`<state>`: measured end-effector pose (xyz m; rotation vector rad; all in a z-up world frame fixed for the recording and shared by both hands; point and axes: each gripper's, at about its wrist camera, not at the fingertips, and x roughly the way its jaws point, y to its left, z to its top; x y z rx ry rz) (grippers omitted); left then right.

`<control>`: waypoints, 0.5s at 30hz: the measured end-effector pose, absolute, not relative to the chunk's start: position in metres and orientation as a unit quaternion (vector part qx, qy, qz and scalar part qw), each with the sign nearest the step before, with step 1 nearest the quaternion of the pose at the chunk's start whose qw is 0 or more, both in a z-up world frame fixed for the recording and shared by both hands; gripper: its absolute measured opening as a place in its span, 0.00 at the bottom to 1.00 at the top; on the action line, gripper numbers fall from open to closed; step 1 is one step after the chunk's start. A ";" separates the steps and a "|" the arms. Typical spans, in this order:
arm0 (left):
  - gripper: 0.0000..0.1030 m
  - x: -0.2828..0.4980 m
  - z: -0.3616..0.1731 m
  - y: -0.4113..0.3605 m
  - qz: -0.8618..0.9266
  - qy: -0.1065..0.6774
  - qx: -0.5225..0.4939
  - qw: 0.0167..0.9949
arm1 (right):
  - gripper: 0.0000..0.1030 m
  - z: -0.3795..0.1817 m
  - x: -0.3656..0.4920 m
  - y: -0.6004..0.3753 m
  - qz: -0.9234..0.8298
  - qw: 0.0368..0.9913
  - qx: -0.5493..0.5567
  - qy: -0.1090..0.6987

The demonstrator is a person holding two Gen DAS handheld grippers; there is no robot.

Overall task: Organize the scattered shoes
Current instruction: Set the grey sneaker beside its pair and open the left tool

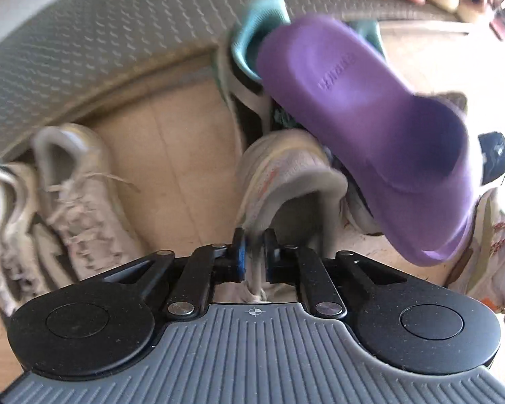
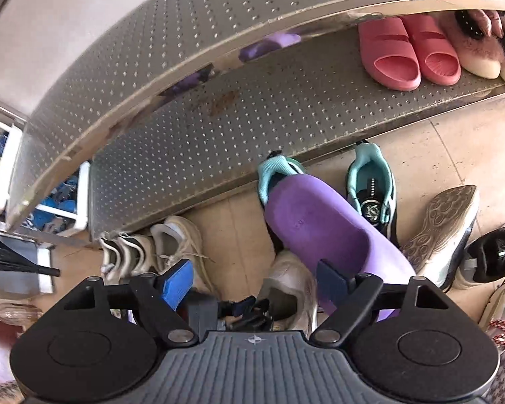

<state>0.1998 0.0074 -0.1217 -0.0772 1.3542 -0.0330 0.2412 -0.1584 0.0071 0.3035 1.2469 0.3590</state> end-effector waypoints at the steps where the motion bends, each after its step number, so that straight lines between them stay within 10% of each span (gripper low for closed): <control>1: 0.00 0.196 -0.109 0.016 -0.007 0.611 -0.041 0.791 | 0.80 0.009 0.241 -0.157 0.170 0.788 0.141 0.575; 5: 0.53 0.201 -0.081 0.052 0.010 0.589 -0.058 0.806 | 0.82 0.012 0.237 -0.151 0.182 0.793 0.136 0.565; 15: 0.87 0.191 0.011 0.097 0.076 0.600 -0.029 0.796 | 0.74 -0.045 0.219 -0.131 0.175 0.763 0.108 0.613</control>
